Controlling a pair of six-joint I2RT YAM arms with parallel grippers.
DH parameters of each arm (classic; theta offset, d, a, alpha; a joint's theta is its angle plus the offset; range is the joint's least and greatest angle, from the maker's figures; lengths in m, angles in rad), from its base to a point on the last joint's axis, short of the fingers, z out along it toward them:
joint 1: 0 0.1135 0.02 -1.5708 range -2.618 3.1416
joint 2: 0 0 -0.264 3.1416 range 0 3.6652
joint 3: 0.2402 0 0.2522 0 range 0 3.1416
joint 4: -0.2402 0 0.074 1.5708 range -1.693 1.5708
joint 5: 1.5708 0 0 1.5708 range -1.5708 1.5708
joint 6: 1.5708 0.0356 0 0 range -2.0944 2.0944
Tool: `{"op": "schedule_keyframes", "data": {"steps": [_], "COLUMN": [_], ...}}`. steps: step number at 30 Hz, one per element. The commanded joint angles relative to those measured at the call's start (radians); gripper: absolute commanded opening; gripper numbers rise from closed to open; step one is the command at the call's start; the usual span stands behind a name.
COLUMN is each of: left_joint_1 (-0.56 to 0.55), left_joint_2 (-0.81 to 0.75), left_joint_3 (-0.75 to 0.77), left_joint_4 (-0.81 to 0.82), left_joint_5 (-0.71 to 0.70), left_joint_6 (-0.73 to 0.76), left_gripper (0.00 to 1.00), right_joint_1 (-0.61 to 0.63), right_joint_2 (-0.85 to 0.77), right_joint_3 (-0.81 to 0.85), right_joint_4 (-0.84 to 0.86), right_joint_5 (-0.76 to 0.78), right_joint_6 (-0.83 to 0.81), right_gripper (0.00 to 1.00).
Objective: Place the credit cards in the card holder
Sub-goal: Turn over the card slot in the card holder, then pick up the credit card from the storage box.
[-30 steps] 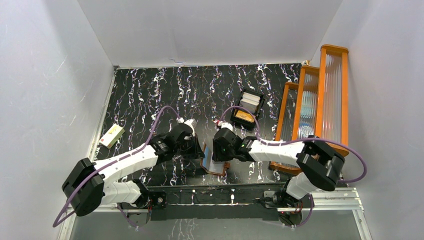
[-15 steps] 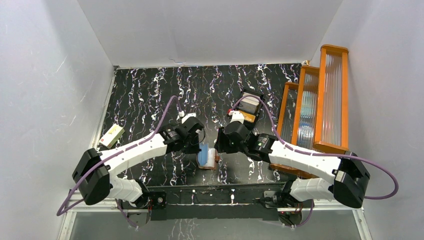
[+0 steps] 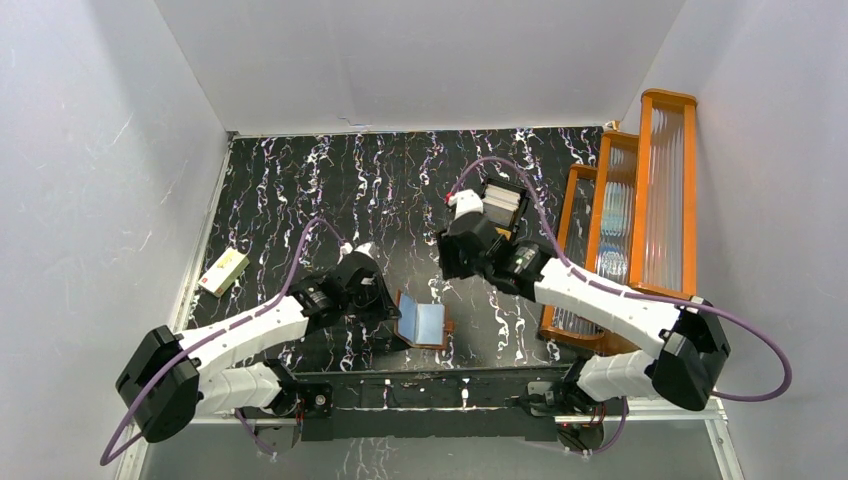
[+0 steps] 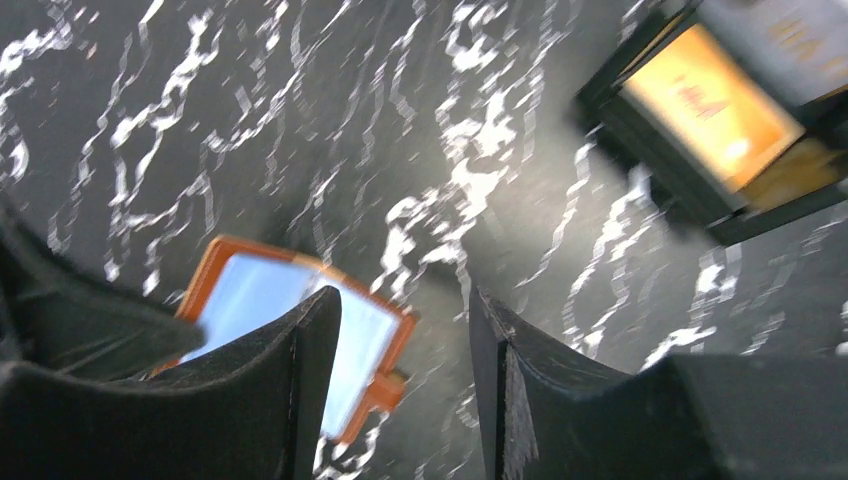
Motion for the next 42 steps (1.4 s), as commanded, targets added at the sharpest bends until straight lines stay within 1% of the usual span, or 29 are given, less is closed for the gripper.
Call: {"op": "schedule_keyframes", "data": {"steps": [1, 4, 7, 9, 12, 15, 19, 22, 26, 28, 34, 42], "left_joint_1": [0.044, 0.063, 0.069, 0.07, 0.072, 0.075, 0.08, 0.08, 0.082, 0.082, 0.082, 0.082], "left_joint_2": [-0.061, -0.067, -0.068, -0.073, -0.071, -0.064, -0.074, -0.075, -0.058, -0.055, -0.062, -0.063], "left_joint_3": [-0.079, -0.107, -0.121, -0.13, -0.138, -0.138, -0.15, -0.161, -0.161, -0.161, -0.17, -0.161], "left_joint_4": [0.166, 0.156, 0.147, 0.147, 0.14, 0.126, 0.127, 0.151, 0.171, 0.176, 0.195, 0.183], "left_joint_5": [0.111, 0.115, 0.108, 0.103, 0.096, 0.086, 0.08, 0.091, 0.113, 0.119, 0.125, 0.127], "left_joint_6": [-0.049, -0.047, -0.036, -0.029, -0.016, -0.002, 0.002, 0.004, 0.017, 0.019, 0.013, 0.018], "left_gripper": [0.05, 0.18, 0.28, 0.31, 0.35, 0.36, 0.36, 0.35, 0.35, 0.35, 0.35, 0.35], "right_joint_1": [-0.133, -0.229, -0.301, -0.337, -0.382, -0.441, -0.515, -0.542, -0.556, -0.56, -0.563, -0.563], "right_joint_2": [0.023, 0.045, 0.073, 0.098, 0.161, 0.248, 0.364, 0.409, 0.451, 0.493, 0.532, 0.553], "right_joint_3": [0.094, 0.103, 0.101, 0.098, 0.11, 0.164, 0.239, 0.249, 0.255, 0.255, 0.233, 0.204], "right_joint_4": [0.016, 0.064, 0.13, 0.182, 0.248, 0.26, 0.199, 0.213, 0.238, 0.25, 0.309, 0.382], "right_joint_5": [0.01, 0.016, 0.008, -0.014, 0.004, -0.007, -0.118, -0.165, -0.185, -0.184, -0.194, -0.112], "right_joint_6": [-0.265, -0.418, -0.575, -0.688, -0.836, -0.928, -0.997, -1.045, -1.115, -1.141, -1.191, -1.226], "right_gripper": [0.59, 0.61, 0.63, 0.65, 0.66, 0.67, 0.68, 0.67, 0.67, 0.66, 0.62, 0.54]}}
